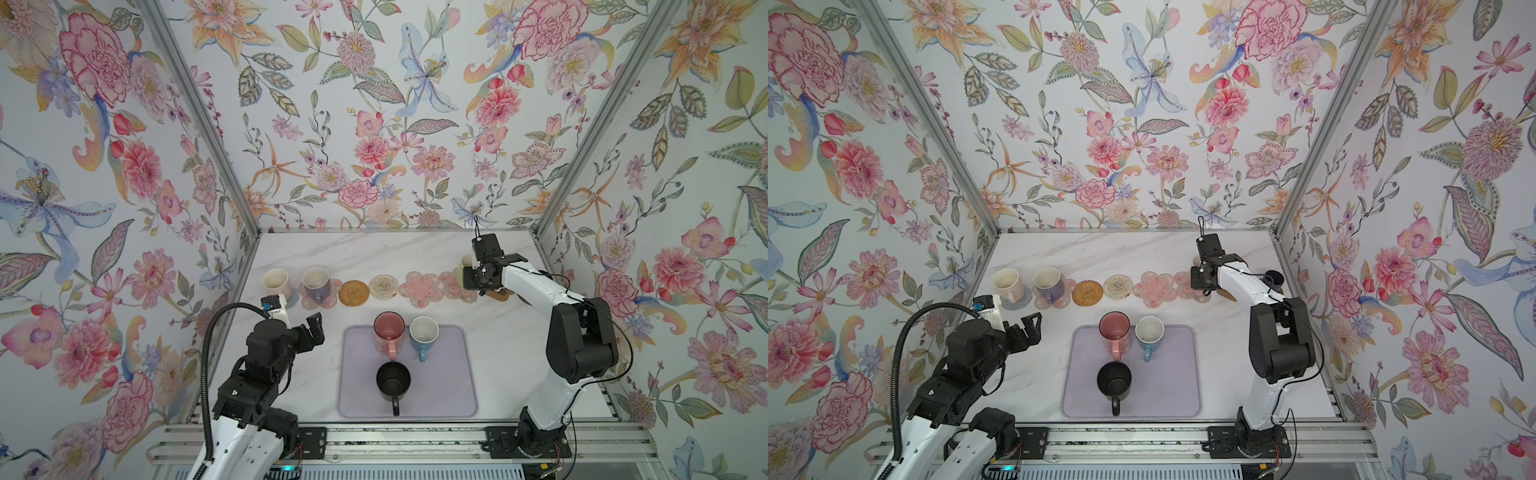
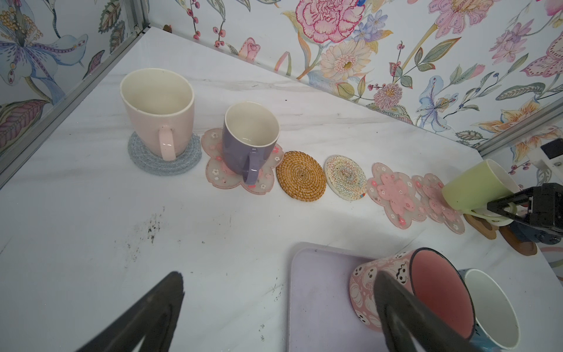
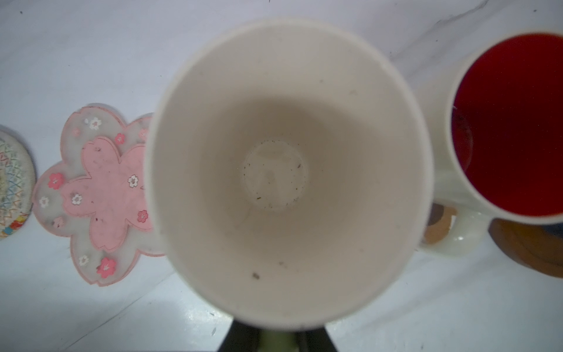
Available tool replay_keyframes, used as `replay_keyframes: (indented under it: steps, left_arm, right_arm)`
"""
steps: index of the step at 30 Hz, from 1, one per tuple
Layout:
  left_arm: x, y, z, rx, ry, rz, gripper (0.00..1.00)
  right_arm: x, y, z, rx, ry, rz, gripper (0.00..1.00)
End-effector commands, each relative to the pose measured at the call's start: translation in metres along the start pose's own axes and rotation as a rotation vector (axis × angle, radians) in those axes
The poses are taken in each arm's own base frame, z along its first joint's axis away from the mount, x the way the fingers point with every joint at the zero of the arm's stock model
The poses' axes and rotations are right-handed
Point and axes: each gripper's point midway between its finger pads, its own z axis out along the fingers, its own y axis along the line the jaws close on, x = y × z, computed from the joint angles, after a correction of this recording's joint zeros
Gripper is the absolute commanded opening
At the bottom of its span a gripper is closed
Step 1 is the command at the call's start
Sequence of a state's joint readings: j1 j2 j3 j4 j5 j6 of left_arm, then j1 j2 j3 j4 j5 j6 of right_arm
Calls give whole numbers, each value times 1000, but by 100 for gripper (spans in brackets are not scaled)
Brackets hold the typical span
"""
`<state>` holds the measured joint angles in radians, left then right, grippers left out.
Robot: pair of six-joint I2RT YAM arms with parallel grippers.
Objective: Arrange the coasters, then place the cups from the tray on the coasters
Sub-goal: 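Carry the green-handled mug over the pink flower coaster beside the paw-print coaster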
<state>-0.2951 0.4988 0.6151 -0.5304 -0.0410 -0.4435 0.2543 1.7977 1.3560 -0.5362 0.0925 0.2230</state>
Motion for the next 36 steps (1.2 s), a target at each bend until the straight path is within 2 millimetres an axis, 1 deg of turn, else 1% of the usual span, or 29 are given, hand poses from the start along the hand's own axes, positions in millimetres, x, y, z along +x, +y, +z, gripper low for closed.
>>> replay_keyframes:
  steps: [1, 24, 32, 33, 36]
  left_arm:
    - [-1, 1, 0, -6, -19, -5, 99]
    - [-1, 1, 0, -3, -22, -8, 99]
    - [-1, 2, 0, -6, -22, -8, 99]
    - [-1, 1, 0, -5, -21, -7, 99]
    - [-1, 1, 0, -5, -22, -7, 99]
  right_arm:
    - [-30, 4, -7, -21, -89, 1, 0]
    - [-23, 11, 7, -39, -56, -9, 0]
    - [-16, 13, 11, -34, -41, -14, 0]
    - [-15, 13, 12, -33, -37, -14, 1]
    - [-14, 15, 11, -36, -38, -17, 9]
